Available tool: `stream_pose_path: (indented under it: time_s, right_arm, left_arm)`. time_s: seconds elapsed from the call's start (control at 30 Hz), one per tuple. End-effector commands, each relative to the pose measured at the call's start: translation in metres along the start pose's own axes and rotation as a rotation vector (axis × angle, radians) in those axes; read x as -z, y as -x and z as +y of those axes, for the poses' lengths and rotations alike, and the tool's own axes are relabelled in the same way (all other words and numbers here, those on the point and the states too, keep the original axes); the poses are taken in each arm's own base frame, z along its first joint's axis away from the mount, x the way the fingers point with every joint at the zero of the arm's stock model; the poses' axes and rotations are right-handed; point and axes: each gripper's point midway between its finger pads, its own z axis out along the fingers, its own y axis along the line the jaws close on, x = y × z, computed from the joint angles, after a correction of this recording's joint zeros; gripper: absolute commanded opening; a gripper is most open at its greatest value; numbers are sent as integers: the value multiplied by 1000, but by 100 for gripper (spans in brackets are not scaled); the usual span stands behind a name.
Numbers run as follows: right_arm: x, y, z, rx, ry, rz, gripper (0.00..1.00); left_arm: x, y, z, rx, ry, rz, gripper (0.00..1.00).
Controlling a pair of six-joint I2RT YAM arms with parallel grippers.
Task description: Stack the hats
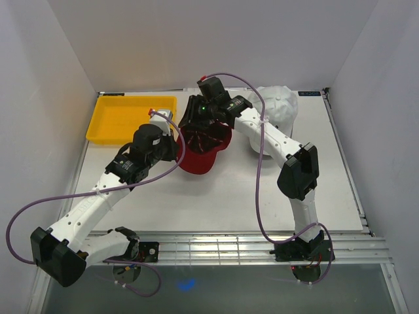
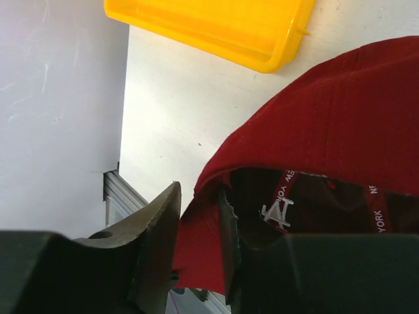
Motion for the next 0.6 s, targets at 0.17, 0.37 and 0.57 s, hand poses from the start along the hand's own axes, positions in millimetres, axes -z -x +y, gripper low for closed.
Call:
stream_pose_path:
  time_s: [0.17,0.37,0.57]
  right_arm:
    - [6,-4,6,57,1,22,20]
    - [16,5,30,71,86,28,8]
    - [44,27,58,54,217,-12,8]
  left_arm:
    - [6,20,-9,4,-25,-72,0]
    - [19,44,-19,26,-51,-118,16]
    - [56,102,-30,77,-69,-226,54]
